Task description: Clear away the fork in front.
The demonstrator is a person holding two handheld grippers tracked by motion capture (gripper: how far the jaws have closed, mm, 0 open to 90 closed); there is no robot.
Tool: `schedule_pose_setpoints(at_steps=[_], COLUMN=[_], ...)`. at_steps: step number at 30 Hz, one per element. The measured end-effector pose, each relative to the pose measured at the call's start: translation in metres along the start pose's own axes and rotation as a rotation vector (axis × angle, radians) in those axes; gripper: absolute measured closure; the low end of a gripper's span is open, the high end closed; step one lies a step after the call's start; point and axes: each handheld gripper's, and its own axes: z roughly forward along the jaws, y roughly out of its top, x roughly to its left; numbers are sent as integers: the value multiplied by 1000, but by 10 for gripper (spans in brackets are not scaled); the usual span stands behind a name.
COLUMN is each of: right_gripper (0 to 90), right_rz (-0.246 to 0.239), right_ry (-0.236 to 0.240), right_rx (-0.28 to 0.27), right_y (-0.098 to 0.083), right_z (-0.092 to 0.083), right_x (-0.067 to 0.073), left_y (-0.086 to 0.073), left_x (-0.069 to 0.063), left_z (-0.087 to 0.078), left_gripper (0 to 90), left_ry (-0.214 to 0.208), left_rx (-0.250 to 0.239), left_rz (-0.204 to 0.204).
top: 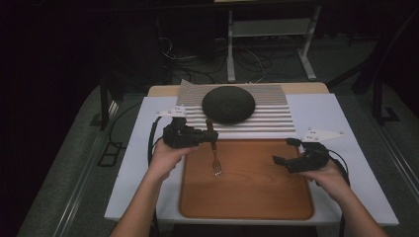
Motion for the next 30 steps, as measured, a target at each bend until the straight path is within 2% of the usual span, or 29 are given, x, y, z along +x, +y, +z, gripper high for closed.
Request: schedule_pose_setpoints(at_steps=[9, 14, 22, 26, 30], right_gripper=[88, 83, 80, 80, 80], right_rz=[17, 27, 25, 24, 28], right_ry=[-25, -43, -59, -61, -66], right_rx=[23, 38, 22, 15, 7], right_y=[-28, -40, -39, -38, -38], right_z=[-19, -26, -27, -27, -28], right_x=[-1, -2, -3, -3, -4], left_y=[-8, -19, -36, -38, -39], left_x=[-6, -10, -9, -4, -1], left_z=[-23, -31, -35, -34, -27], left_gripper=[808, 807, 805, 802, 786], left_ry=[-12, -20, -31, -36, -10], left_rx=[49, 78, 117, 110, 99], left_rz=[8, -5, -29, -33, -18])
